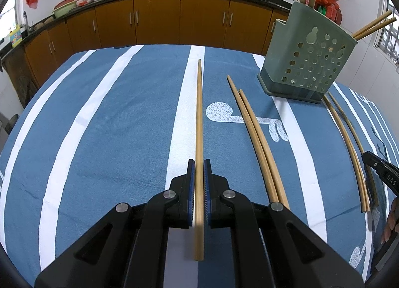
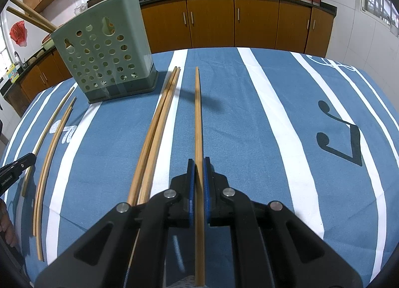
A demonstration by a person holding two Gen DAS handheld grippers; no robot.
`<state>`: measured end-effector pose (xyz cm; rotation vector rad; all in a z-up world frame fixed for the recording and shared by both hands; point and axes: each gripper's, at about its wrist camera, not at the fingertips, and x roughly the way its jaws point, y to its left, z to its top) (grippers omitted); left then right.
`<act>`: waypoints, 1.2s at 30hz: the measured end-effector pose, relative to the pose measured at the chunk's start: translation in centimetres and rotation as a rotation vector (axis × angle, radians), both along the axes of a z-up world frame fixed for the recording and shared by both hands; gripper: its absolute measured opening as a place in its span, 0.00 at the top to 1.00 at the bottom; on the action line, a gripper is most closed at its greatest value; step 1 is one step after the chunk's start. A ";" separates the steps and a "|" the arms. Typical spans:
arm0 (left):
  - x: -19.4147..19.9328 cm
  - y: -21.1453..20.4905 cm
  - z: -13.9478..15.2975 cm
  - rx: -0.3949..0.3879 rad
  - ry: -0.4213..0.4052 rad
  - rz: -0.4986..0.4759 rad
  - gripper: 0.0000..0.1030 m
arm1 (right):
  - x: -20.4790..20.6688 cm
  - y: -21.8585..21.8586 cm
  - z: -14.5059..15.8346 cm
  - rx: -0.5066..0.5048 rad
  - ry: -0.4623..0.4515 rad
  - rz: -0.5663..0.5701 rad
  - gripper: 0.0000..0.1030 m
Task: Organize utensils
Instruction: 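Grasp a chopstick with the right tool while the left tool grasps another, then lift both chopsticks upright and carry them over the green holder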
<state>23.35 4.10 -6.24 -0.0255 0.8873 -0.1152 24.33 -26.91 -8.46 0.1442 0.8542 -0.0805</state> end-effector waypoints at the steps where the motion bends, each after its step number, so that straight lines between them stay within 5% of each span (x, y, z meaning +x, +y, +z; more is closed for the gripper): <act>1: 0.0 0.0 0.0 0.000 0.000 0.000 0.92 | 0.0 0.0 0.0 0.000 0.000 0.000 0.92; 25: -1.0 -0.4 0.1 0.052 0.002 -0.021 0.93 | -1.1 0.0 0.1 -0.004 0.001 0.024 0.93; 36: -2.8 2.0 7.4 -0.019 -0.149 -0.024 0.93 | -4.1 -1.9 8.2 -0.012 -0.214 0.007 0.93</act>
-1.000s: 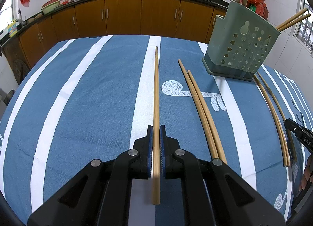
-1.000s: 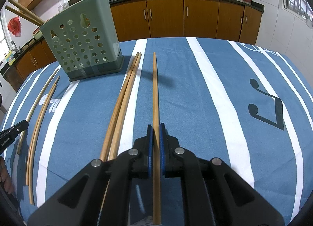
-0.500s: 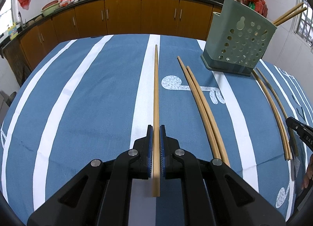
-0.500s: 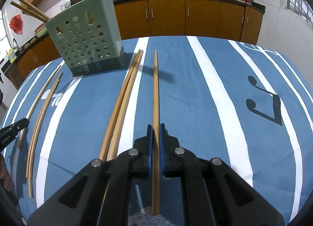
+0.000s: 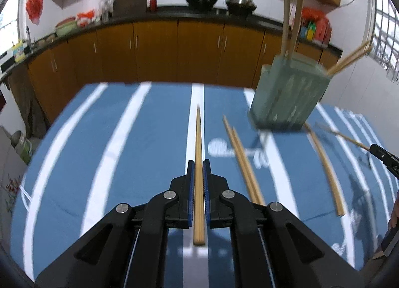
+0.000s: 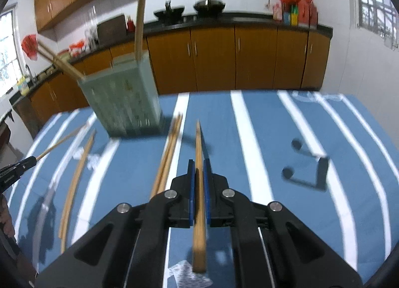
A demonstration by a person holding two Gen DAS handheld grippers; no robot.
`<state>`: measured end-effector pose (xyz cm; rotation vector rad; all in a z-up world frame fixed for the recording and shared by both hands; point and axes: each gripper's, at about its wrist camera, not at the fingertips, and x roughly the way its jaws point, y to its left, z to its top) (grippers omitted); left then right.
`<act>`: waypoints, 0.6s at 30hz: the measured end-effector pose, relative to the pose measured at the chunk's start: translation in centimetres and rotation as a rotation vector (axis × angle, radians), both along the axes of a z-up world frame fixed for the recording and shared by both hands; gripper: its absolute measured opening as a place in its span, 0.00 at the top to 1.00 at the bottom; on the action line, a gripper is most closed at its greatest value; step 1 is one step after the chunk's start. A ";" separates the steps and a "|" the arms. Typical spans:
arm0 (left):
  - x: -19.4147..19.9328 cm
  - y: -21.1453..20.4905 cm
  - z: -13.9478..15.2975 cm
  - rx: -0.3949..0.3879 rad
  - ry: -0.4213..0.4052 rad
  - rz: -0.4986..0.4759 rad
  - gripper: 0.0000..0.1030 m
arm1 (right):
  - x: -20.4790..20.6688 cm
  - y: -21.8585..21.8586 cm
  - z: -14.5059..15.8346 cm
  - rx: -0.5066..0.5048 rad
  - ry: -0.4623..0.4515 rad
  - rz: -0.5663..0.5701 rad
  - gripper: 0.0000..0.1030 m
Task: Organize utensils
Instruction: 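Lift both chopsticks upright and carry them over the green holder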
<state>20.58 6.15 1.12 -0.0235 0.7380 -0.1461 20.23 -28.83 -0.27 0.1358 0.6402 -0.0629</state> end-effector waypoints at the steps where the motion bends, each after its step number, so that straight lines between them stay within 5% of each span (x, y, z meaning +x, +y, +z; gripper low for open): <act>1: -0.2 0.2 0.9 -0.009 -0.022 0.000 0.93 | -0.1 -0.1 0.6 -0.001 -0.015 -0.002 0.93; 18: -1.7 0.4 10.0 -0.107 -0.222 -0.065 0.94 | -1.6 0.3 10.7 0.007 -0.241 0.068 0.93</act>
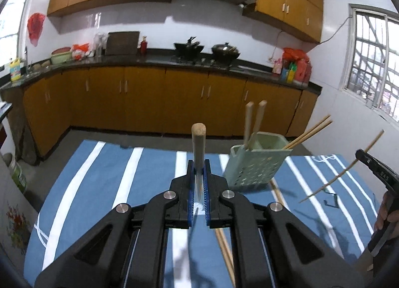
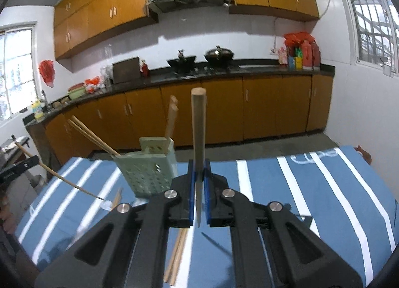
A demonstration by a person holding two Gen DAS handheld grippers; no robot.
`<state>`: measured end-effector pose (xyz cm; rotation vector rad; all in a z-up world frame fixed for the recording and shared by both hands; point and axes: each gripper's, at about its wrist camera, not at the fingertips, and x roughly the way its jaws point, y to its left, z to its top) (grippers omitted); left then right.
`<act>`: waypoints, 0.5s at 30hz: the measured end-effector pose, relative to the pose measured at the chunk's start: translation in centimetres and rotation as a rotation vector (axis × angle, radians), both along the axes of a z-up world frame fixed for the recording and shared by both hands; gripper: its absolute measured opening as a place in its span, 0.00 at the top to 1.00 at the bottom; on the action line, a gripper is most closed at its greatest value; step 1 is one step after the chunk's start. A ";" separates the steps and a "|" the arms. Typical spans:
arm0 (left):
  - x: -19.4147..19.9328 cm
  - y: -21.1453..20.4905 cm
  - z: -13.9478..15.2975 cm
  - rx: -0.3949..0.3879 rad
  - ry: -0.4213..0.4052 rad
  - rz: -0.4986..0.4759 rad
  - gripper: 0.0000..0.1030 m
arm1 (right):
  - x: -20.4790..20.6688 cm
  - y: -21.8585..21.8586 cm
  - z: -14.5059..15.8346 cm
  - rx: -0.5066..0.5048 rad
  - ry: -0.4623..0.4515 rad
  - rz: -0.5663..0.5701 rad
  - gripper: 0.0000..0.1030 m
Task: Organize utensils
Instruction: 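Lift both chopsticks upright and carry them over the green holder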
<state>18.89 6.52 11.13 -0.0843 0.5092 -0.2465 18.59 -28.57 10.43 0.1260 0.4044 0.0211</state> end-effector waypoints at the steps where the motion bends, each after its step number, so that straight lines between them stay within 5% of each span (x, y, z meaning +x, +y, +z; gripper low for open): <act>1: -0.2 -0.2 0.5 -0.007 -0.006 -0.016 0.94 | -0.2 0.1 0.8 0.012 -0.013 0.019 0.93; 15: -1.4 -5.0 6.9 -0.070 -0.156 -0.144 0.94 | 0.4 2.9 7.9 0.045 -0.191 0.108 0.93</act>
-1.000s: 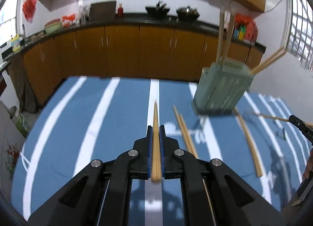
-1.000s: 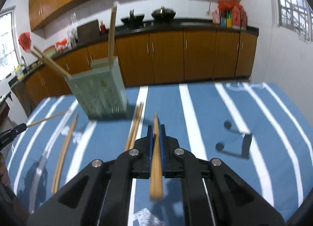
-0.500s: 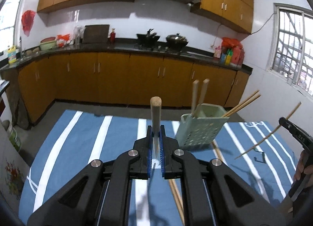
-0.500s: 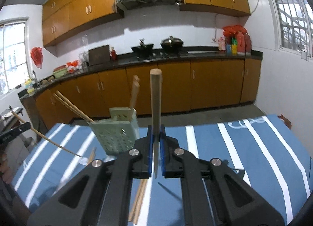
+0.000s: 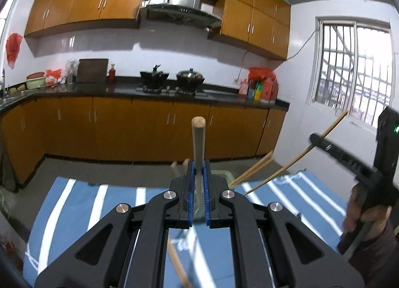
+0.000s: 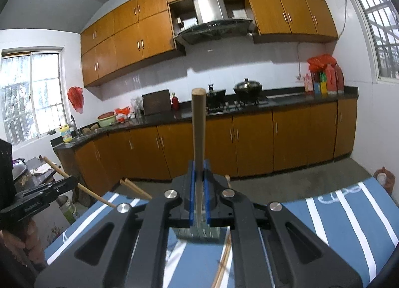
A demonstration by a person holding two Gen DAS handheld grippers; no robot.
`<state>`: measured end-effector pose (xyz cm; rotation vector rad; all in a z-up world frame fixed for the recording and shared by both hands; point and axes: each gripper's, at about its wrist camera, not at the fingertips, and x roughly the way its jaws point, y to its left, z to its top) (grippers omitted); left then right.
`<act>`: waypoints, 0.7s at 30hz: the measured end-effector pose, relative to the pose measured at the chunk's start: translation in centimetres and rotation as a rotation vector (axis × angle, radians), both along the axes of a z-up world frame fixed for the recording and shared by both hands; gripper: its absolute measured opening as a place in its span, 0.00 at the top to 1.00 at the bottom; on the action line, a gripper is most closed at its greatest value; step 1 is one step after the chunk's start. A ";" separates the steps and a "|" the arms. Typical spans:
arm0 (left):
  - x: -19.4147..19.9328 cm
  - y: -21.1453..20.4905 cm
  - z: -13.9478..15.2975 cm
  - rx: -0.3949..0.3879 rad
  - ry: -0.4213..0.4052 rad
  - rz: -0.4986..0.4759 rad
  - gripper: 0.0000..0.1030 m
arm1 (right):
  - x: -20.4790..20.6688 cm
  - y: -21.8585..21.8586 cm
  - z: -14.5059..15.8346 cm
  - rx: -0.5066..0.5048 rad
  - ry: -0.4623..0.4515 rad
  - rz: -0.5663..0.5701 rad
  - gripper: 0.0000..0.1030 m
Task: Organize utensils
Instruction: 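Lift both chopsticks upright and carry them over the green holder, then open both tools to drop the chopsticks into the green holder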
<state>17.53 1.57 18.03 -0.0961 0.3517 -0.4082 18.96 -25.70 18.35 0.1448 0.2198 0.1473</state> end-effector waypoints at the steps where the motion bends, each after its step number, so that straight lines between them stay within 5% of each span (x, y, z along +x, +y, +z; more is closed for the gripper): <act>1: 0.3 -0.4 0.5 -0.008 -0.016 0.003 0.94 | 0.2 0.2 0.2 -0.003 -0.006 -0.002 0.93; 8: 3.1 -2.5 1.9 -0.037 -0.075 0.053 0.94 | 4.6 0.7 0.5 0.004 -0.020 -0.026 0.93; 21: 6.9 -4.6 -2.2 0.037 0.058 0.036 0.94 | 10.8 1.6 -3.7 -0.002 0.108 -0.011 0.93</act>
